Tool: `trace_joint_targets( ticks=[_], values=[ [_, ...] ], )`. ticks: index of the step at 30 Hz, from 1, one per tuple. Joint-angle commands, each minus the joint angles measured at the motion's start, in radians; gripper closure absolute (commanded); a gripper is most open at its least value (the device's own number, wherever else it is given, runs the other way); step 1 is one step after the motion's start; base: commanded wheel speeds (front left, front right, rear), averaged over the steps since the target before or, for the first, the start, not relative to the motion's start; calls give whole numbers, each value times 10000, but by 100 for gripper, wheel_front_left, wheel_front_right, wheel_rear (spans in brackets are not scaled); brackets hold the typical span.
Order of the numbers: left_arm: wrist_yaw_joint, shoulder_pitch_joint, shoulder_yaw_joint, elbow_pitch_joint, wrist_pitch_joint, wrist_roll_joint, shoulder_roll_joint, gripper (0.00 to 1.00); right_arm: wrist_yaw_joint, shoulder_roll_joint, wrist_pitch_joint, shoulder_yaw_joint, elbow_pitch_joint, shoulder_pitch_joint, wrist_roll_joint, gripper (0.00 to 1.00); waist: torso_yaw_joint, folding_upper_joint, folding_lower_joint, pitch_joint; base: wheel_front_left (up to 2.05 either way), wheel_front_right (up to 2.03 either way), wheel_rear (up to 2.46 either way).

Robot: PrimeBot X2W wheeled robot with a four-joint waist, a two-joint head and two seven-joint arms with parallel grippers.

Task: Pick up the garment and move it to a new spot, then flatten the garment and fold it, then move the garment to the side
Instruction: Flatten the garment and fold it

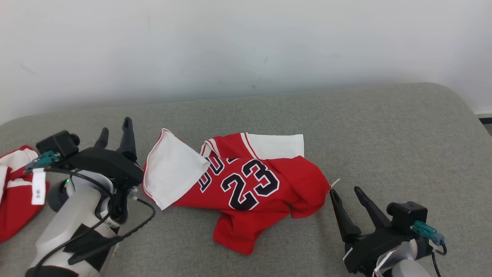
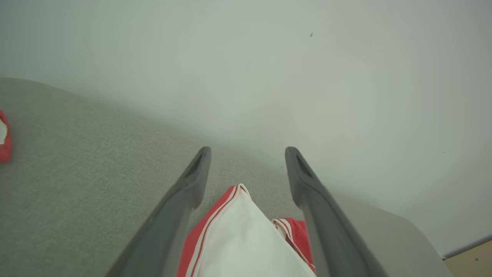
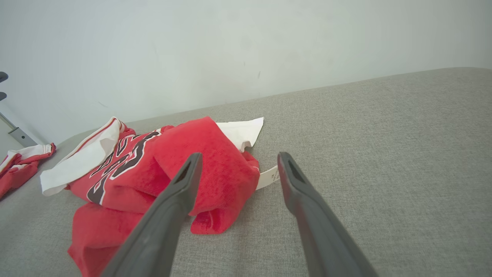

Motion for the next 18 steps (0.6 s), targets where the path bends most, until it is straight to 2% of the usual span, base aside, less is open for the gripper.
trace_joint_targets(
  ticks=[1, 3, 8, 18],
  values=[
    [-90, 122, 94, -95, -88, 132, 118, 0, -3, -43, -17, -62, -45, -37, -109, 0, 56, 0, -1, 8, 0, 0, 0],
    [-43, 150, 383, -446, -89, 513, 246, 0, -3, -38, -8, -132, -68, 4, -150, 0, 160, 0, -1, 6, 0, 0, 0],
    [-37, 986, 1508, -2350, -85, 1933, 339, 0, -3, -41, 57, -199, -157, 142, -184, 0, 434, 0, -1, -63, 0, 0, 0],
    [21, 3556, 3086, -5697, -76, 3441, 354, 0, -3, -41, 452, -136, -431, 334, 47, 0, 686, 0, -1, -158, 0, 0, 0]
  ],
)
